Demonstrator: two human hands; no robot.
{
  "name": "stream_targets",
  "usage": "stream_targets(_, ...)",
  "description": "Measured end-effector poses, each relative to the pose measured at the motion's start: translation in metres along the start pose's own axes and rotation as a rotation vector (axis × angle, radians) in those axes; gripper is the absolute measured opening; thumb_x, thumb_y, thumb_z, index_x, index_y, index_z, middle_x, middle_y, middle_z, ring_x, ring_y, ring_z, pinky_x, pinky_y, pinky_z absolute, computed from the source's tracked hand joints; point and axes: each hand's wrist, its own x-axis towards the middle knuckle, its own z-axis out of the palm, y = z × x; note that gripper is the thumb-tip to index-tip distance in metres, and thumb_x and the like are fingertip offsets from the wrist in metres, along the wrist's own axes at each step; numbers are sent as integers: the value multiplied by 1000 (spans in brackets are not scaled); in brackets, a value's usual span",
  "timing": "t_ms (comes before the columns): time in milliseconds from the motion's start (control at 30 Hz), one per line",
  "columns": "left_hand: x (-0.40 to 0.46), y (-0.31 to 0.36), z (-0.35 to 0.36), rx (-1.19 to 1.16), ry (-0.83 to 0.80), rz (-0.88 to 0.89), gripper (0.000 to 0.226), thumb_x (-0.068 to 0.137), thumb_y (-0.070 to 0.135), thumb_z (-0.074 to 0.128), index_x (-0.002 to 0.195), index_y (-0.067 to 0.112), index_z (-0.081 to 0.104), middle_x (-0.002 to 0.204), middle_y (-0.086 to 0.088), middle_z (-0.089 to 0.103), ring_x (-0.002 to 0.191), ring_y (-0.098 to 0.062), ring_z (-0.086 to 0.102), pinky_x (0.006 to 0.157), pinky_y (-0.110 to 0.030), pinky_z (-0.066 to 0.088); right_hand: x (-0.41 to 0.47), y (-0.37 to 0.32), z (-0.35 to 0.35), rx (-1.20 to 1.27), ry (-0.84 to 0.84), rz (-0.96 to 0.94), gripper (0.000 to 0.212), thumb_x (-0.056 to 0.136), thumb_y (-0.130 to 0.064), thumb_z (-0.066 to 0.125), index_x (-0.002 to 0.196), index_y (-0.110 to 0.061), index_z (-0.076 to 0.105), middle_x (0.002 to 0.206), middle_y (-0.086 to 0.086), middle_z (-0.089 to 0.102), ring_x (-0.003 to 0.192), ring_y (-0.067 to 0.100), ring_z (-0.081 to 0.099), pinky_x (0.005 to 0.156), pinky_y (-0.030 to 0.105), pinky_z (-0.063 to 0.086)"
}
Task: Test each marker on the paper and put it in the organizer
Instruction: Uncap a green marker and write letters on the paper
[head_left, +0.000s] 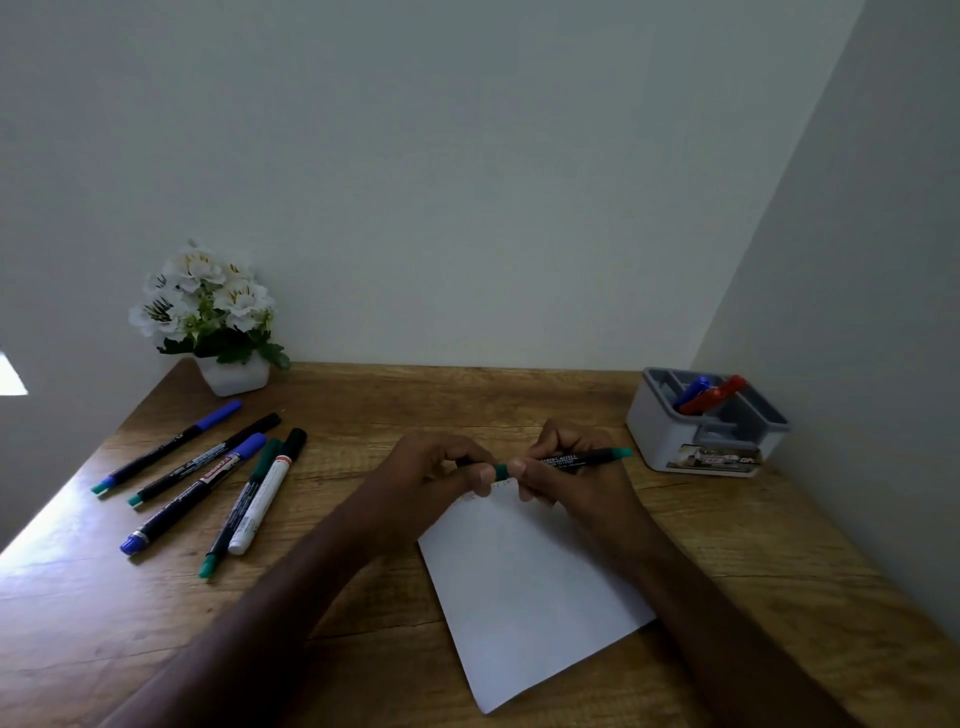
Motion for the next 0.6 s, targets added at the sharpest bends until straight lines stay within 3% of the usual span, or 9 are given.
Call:
stream_targets(133, -1, 0, 1, -44, 13, -13, 26, 92, 12, 63, 76, 30, 71, 82, 5, 73, 77, -5, 64, 66, -12, 45, 2, 1, 0, 26, -2, -3, 18, 82, -5, 76, 70, -16, 71, 65, 18, 64, 54, 17, 56, 50, 26, 44)
stream_targets(300, -3, 1, 4, -39, 58, -45, 26, 92, 12, 63, 72, 26, 70, 78, 6, 72, 74, -7, 63, 66, -15, 46, 3, 3, 5, 96, -13, 28, 17, 83, -3, 75, 70, -11, 67, 62, 14, 64, 53, 18, 57, 49, 28, 43)
stream_targets(400, -5, 3, 6, -23, 50, -53, 25, 93, 12, 61, 73, 22, 71, 79, 6, 73, 75, -6, 65, 67, -15, 47, 3, 2, 7, 97, -21, 46, 17, 80, -14, 78, 69, -13, 66, 60, 14, 63, 51, 20, 54, 48, 28, 42)
stream_targets(467, -5, 3, 8, -30, 62, -56, 24, 94, 14, 60, 74, 20, 72, 84, 5, 74, 82, -9, 67, 72, -24, 50, 3, 1, 4, 107, -16, 54, 19, 79, -17, 78, 70, -8, 64, 60, 13, 64, 51, 20, 53, 49, 29, 42)
stream_targets(533, -5, 4, 9, -48, 80, -64, 21, 95, 16, 60, 79, 16, 74, 87, 5, 74, 86, -12, 68, 76, -33, 52, 2, 0, 2, 116, -7, 55, 16, 80, -9, 78, 73, -9, 63, 64, 10, 65, 54, 19, 56, 51, 30, 45)
stream_targets(600, -4, 9, 11, -77, 99, -59, 20, 96, 19, 59, 85, 16, 75, 86, 4, 74, 84, -12, 68, 74, -31, 51, -1, -3, 1, 87, -28, 55, 14, 81, 1, 76, 82, -10, 67, 73, 4, 69, 64, 17, 62, 57, 29, 50)
